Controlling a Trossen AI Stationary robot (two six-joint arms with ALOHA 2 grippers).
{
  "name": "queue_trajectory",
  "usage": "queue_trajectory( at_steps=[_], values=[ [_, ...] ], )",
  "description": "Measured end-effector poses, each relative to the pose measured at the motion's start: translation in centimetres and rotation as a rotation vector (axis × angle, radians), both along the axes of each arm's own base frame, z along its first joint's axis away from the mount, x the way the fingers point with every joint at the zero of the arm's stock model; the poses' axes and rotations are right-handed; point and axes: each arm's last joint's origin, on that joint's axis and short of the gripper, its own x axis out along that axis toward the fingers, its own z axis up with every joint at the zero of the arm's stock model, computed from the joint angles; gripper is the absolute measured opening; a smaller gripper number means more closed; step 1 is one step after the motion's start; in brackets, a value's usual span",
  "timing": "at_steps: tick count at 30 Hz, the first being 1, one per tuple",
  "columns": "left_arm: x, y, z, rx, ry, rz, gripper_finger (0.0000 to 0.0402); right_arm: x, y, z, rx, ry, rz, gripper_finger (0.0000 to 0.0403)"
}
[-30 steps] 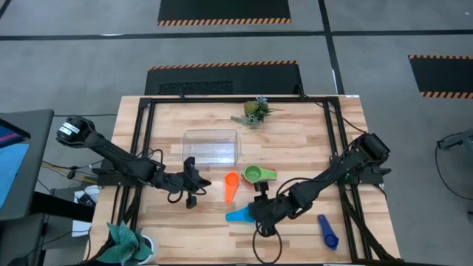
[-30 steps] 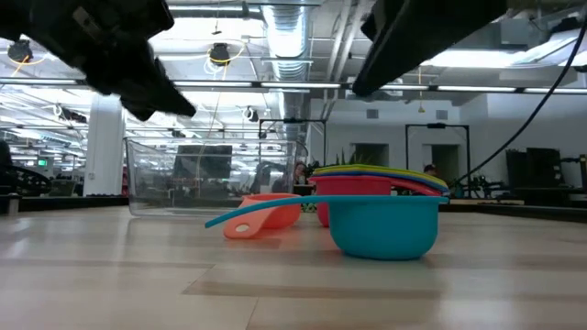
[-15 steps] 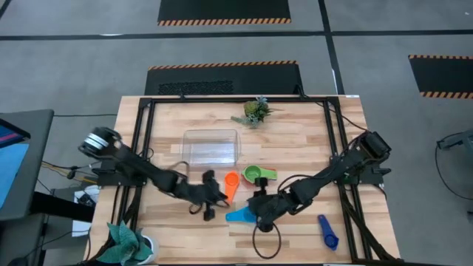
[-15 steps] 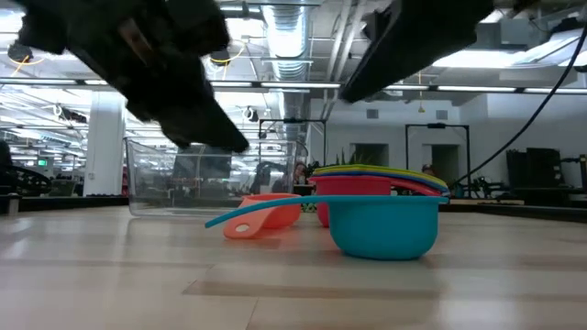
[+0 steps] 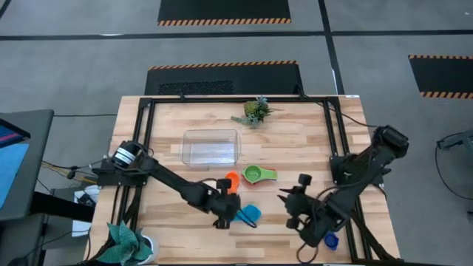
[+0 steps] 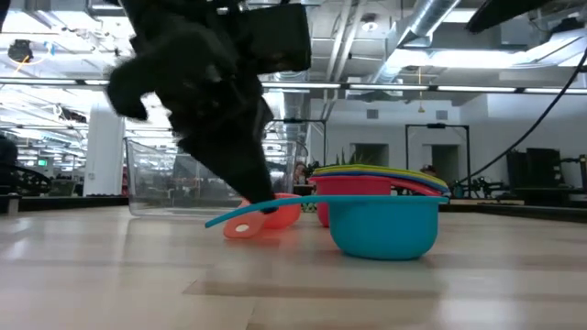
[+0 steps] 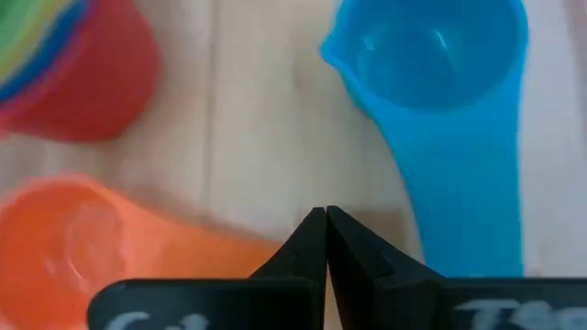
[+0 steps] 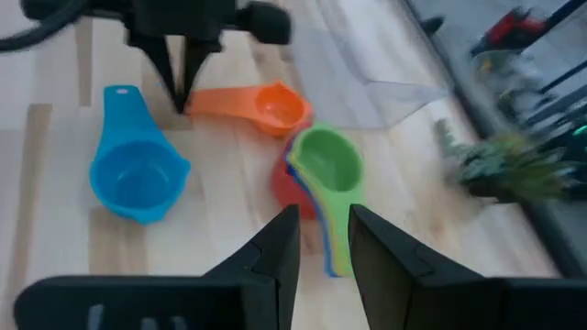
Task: Nest measuring cups in basket
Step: Stack the light blue measuring cup on top of the green measuring cup
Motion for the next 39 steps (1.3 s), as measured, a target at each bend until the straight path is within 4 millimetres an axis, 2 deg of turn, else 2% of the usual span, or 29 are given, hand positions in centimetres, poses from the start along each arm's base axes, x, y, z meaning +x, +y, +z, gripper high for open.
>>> queue_trajectory(
  at_steps=[4,9,14,18,22,25,29,33,36,39],
  values=[
    [0.6,-0.6,0.8,-0.105,-0.004,-0.05,0.0,-0.8,0.6,0.2,0.008,-0.018,0.018,0.0118],
    [1.6,-2.2,2.8,-0.166,-0.082,-0.237,0.0,-1.0,0.6,0.3,-0.006,-0.03,0.021,0.0118],
    [0.7,-2.0,2.7,-0.059,0.026,-0.156,0.0,-0.9,0.5,0.3,-0.008,-0.028,0.013,0.0118],
    [-0.2,-1.5,2.1,-0.051,0.116,-0.075,0.0,-0.9,0.5,0.3,-0.001,-0.032,0.012,0.0118],
    [-0.6,-1.6,1.6,-0.03,0.14,-0.073,0.0,-0.3,0.5,0.3,0.044,-0.065,-0.001,0.0118],
    [-1.7,-1.4,1.3,0.035,0.241,-0.082,0.0,0.2,0.1,-0.7,0.089,-0.04,-0.008,0.0118],
    [-4.4,-1.3,1.1,0.143,0.458,-0.043,0.0,1.0,-0.8,-1.8,0.165,0.001,-0.02,0.0118],
    [-6.9,-1.5,1.2,0.286,0.592,0.037,0.0,2.8,-1.3,-2.5,0.257,0.001,0.046,0.0118],
    [-8.1,-2.0,1.5,0.393,0.593,0.089,0.0,4.6,-1.5,-2.1,0.337,-0.02,0.139,0.0118],
    [-9.2,-2.5,1.3,0.503,0.528,0.127,0.0,6.5,-1.9,-2.7,0.354,-0.025,0.206,0.0118]
  ],
)
